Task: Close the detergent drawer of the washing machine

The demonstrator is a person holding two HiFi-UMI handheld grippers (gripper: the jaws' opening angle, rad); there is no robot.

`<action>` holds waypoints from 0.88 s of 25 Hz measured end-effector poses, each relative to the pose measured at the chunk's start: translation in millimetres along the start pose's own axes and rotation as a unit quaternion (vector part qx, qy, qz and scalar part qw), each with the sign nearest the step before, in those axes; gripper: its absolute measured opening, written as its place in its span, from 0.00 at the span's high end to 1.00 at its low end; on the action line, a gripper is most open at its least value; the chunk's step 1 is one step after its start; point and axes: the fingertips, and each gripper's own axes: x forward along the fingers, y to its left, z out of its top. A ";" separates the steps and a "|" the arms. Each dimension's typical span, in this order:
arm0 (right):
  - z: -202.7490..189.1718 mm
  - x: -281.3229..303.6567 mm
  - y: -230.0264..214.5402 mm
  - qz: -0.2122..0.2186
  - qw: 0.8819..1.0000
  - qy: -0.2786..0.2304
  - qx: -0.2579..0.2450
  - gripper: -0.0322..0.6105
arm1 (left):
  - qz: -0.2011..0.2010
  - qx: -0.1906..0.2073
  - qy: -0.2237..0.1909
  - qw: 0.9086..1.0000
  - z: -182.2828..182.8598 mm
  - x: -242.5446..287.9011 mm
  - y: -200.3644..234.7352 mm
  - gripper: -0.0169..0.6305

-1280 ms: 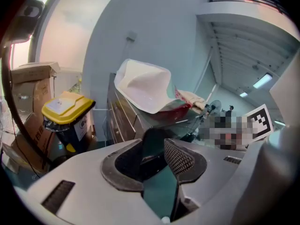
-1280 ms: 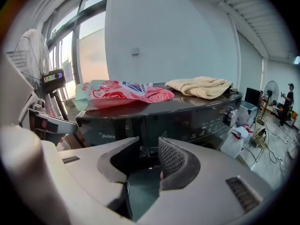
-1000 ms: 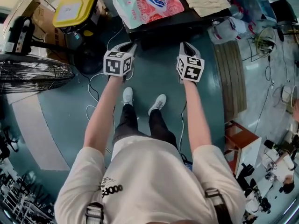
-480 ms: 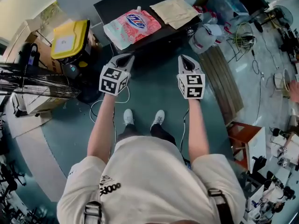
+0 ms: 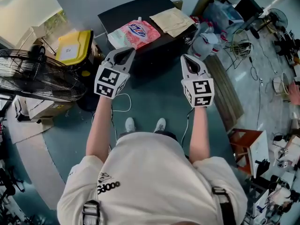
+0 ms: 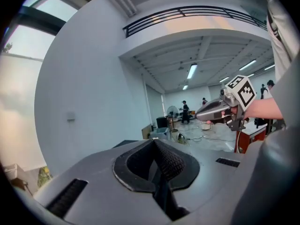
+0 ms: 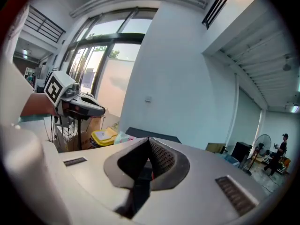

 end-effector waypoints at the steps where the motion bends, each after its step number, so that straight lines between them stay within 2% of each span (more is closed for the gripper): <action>1: 11.1 -4.2 1.7 0.003 1.000 -0.013 -0.002 0.94 | -0.002 0.010 -0.007 1.000 8.7 -4.6 -1.7 0.95; 5: 51.5 -21.1 9.2 0.013 0.998 -0.059 -0.022 0.94 | -0.014 0.058 -0.030 0.998 40.5 -20.3 -14.6 0.95; 11: 86.3 -39.0 25.8 0.028 0.993 -0.091 -0.069 0.94 | -0.016 0.113 -0.042 0.993 73.4 -35.6 -31.3 0.95; 16: 88.5 -44.1 35.9 0.033 0.992 -0.092 -0.084 0.94 | -0.020 0.127 -0.050 0.990 83.4 -44.1 -39.0 0.95; 22: 92.5 -49.2 45.4 0.039 0.990 -0.095 -0.101 0.94 | -0.018 0.122 -0.053 0.991 87.3 -50.9 -40.2 0.95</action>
